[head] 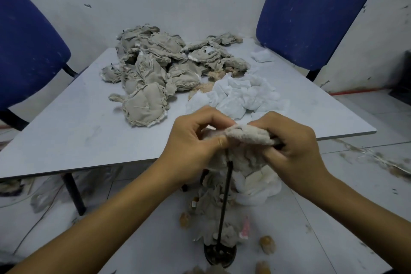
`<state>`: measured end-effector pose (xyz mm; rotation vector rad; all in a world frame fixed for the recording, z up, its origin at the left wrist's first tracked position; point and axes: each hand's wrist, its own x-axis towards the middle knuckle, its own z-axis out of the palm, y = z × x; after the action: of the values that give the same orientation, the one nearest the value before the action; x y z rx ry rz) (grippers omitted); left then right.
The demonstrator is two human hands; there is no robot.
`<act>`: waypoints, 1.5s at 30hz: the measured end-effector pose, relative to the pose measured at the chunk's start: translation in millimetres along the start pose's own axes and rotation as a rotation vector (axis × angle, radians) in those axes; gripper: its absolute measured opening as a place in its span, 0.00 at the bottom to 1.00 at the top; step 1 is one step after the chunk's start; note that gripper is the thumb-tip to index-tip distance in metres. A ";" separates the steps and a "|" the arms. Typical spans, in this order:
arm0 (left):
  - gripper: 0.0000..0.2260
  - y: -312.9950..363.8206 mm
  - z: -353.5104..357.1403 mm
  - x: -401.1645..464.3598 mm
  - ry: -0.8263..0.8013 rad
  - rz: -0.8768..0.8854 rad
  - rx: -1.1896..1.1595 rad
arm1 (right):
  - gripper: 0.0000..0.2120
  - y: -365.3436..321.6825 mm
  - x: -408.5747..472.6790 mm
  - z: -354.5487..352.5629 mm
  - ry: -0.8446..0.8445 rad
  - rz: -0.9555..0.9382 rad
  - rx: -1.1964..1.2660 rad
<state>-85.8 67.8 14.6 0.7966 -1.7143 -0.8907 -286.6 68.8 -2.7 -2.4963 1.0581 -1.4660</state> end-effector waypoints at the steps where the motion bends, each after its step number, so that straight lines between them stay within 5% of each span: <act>1: 0.07 0.5 -0.2 1.3 0.004 0.045 0.026 | 0.08 -0.8 -0.8 0.5 0.011 -0.013 -0.013; 5: 0.07 -11.7 1.8 -6.4 -0.043 -0.097 0.075 | 0.02 2.4 -4.7 5.5 -0.188 0.065 -0.049; 9: 0.08 -21.2 -0.5 -6.7 -0.073 -0.203 0.124 | 0.07 5.8 -5.4 11.9 -0.247 0.144 0.012; 13: 0.11 -18.3 -3.8 -6.2 -0.104 -0.174 0.170 | 0.05 7.0 -8.0 12.7 -0.268 0.212 0.104; 17: 0.07 -8.3 5.9 -4.6 0.057 -0.061 0.008 | 0.04 4.8 -4.8 10.0 -0.090 0.162 0.071; 19: 0.08 -8.6 5.5 -0.8 0.055 0.017 0.120 | 0.06 5.3 -3.8 10.6 -0.091 0.153 0.042; 24: 0.05 -21.5 3.1 -8.4 -0.110 -0.146 0.339 | 0.09 11.6 -10.1 19.7 -0.428 0.297 0.003; 29: 0.15 -21.3 0.6 -8.0 -0.137 -0.166 0.286 | 0.11 9.7 -9.8 15.0 -0.489 0.340 0.015; 33: 0.13 -13.0 -7.2 -3.7 -0.026 -0.118 -0.082 | 0.10 1.3 3.0 -0.6 -0.140 0.368 0.316; 35: 0.12 -10.5 -15.6 -0.5 -0.087 -0.112 -0.083 | 0.14 -0.8 9.1 -7.8 -0.016 0.277 0.313; 40: 0.14 -19.5 -18.6 -2.8 -0.345 -0.201 0.329 | 0.16 -6.1 2.8 4.9 -0.186 0.184 0.229; 45: 0.11 -13.5 -18.4 -3.4 -0.193 -0.142 0.109 | 0.21 4.6 0.4 2.3 -0.250 0.327 0.319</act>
<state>-66.0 60.2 5.7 0.9398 -1.9065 -1.0037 -287.1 64.3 -5.3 -2.0982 1.0315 -1.0983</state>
